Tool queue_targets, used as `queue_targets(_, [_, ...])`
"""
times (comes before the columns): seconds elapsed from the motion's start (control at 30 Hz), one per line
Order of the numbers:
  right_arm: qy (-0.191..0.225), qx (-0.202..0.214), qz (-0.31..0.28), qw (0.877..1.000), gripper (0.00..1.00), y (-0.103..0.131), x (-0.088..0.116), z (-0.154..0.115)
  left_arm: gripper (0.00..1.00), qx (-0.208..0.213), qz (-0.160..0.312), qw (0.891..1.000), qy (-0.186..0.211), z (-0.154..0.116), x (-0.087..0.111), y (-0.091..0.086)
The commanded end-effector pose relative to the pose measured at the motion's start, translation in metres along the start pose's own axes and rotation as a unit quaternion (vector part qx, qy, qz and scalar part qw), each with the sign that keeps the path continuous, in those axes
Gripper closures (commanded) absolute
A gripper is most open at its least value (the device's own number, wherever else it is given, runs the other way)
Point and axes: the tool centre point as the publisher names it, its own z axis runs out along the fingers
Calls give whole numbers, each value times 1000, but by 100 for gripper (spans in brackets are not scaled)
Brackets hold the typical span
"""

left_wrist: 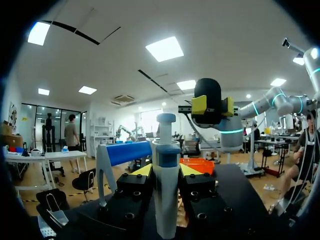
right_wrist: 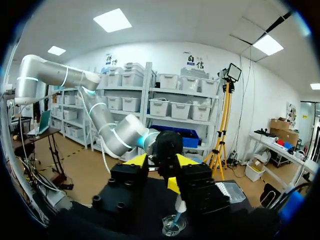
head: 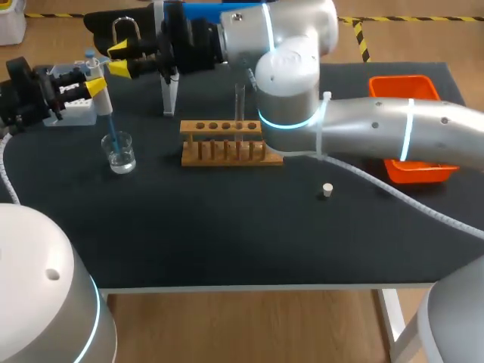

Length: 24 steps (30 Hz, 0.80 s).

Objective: Invert the test tube, pick up the pipette, mount the tip to pipette, aspirate from beaker and dispense into the tube, eject the tip, return the pipette, and cap with the stopper.

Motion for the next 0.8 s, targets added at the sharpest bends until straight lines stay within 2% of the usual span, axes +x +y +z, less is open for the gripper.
queue_targets(0.03, [0, -25, 10, 1000, 100, -2, -11, 17, 100, 2, 0, 1000, 3, -1, -1, 1])
queue_targets(0.43, [-2, -48, 23, 999, 100, 3, -22, 34, 100, 2, 0, 1000, 3, -1, -1, 1])
queue_targets(0.8, [-12, -58, 41, 997, 100, -2, -36, 44, 100, 2, 0, 1000, 3, -1, -1, 1])
